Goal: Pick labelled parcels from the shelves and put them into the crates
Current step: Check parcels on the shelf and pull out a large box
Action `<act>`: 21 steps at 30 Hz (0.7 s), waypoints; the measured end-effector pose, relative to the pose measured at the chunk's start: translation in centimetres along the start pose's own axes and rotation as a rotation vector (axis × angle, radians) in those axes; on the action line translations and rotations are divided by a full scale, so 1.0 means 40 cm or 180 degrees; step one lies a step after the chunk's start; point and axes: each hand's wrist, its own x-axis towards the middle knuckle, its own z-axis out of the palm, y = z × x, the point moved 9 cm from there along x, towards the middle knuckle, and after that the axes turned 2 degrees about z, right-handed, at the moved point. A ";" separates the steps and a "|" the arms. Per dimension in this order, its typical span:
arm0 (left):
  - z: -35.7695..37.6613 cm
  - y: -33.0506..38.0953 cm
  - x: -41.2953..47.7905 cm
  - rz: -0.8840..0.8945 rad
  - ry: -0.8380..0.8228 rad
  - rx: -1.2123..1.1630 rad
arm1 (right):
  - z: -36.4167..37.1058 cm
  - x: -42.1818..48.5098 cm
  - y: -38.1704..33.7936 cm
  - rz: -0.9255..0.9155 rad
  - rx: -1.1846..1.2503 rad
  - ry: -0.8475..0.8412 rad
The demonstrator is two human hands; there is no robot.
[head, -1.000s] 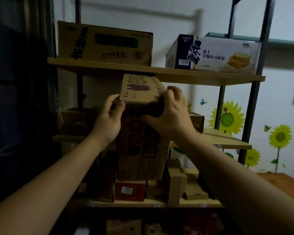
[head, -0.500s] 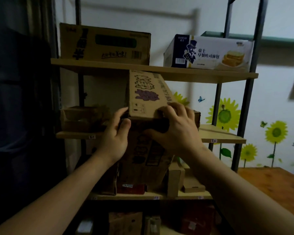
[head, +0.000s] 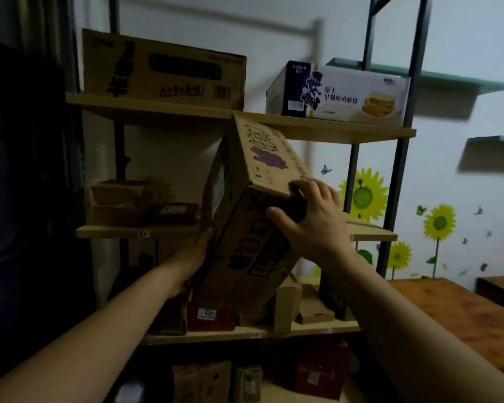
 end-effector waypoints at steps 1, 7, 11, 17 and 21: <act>0.007 -0.035 -0.002 -0.0295 -0.0082 -0.0181 | 0.000 -0.004 0.004 0.0013 0.0023 0.0007; 0.012 -0.092 -0.021 -0.0956 -0.0285 -0.0103 | 0.003 -0.006 0.001 0.0004 0.0064 -0.0003; 0.007 -0.128 -0.048 -0.0992 -0.0093 -0.0031 | -0.008 -0.005 0.028 0.0208 0.0245 0.0149; 0.002 -0.102 -0.004 -0.0439 -0.0076 -0.0541 | -0.013 -0.010 0.065 0.0309 0.0069 0.0109; -0.029 -0.032 -0.035 -0.0114 0.0438 -0.0599 | -0.004 -0.009 0.088 0.0636 0.0192 -0.0027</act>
